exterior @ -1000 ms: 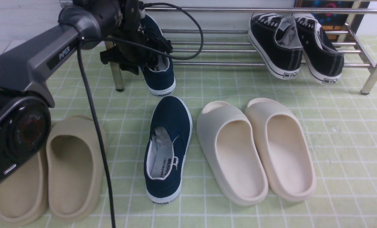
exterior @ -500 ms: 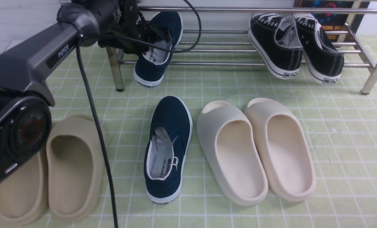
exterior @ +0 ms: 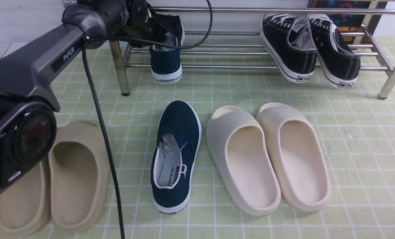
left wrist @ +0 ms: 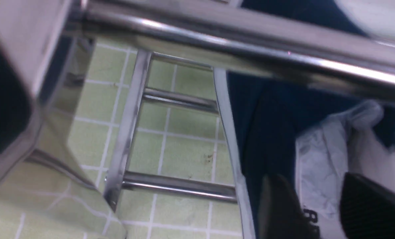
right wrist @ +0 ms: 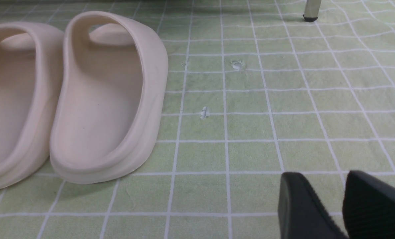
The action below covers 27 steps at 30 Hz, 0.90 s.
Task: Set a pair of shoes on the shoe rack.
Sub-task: Use the left arm to put a shoe into the shoe rack, then use the left arm to grab the shoe closest to it
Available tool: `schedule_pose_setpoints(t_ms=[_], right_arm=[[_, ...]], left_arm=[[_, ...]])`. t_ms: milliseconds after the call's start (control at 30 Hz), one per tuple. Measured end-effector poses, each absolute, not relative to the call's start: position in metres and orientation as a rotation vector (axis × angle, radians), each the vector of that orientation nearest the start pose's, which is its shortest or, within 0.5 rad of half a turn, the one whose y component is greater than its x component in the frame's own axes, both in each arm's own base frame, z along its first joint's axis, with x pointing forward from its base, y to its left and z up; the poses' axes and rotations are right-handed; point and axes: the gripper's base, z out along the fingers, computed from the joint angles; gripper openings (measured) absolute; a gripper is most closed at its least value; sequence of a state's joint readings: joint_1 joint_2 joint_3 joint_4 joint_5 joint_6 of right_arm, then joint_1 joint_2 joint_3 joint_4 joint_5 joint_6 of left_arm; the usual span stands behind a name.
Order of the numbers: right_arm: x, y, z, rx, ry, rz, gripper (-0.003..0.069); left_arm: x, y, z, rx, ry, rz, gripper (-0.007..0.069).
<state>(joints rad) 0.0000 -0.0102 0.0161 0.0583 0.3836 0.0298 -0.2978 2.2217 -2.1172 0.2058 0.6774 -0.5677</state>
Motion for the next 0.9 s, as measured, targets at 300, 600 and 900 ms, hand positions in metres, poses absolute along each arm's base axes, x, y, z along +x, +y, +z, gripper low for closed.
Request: schedule_pose_setpoints(t_ms=[300,600,900], right_arm=[[0.052,0.002,0.174,0.063,1.872,0.078,0.0239],[0.052,0.002,0.174,0.063,1.873,0.078,0.0239],[0.052,0.002,0.174,0.063,1.873,0.078,0.0239]], left_arm=[[0.447,-0.127,0.349,-0.091,2.454,-0.102,0.0375],[0.367,-0.134,0.335,0.122,2.787,-0.312,0.0345],[0.314,-0.163,0.212,0.157,2.883,-0.289,0.023]])
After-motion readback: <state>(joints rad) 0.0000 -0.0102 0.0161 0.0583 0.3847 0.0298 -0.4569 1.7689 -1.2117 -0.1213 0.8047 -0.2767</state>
